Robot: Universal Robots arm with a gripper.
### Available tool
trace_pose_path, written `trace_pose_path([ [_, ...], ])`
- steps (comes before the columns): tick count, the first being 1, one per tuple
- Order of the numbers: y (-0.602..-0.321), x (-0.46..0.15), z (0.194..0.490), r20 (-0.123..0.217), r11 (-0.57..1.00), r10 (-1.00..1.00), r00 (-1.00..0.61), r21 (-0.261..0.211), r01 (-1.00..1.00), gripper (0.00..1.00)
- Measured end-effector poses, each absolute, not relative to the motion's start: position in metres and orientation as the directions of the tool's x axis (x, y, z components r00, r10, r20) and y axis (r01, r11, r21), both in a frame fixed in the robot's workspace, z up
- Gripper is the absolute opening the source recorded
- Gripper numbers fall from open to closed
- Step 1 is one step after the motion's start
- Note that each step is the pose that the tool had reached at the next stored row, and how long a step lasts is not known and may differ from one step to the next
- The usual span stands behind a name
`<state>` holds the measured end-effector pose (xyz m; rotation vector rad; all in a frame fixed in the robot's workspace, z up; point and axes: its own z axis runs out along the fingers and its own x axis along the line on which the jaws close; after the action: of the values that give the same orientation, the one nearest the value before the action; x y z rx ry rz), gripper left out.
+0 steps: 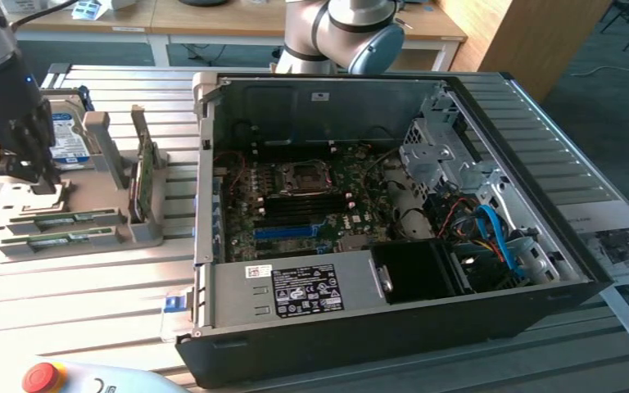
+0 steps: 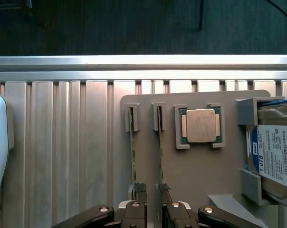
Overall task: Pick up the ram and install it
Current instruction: 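Pick up the ram and move it above insertion slot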
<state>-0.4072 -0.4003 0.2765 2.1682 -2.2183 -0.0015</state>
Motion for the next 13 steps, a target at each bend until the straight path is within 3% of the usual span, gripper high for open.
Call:
trace_pose_path([
  [13, -0.400, -0.407, 0.263, 0.028, 0.023, -0.999, -0.022, 0.028, -0.999, 0.24],
])
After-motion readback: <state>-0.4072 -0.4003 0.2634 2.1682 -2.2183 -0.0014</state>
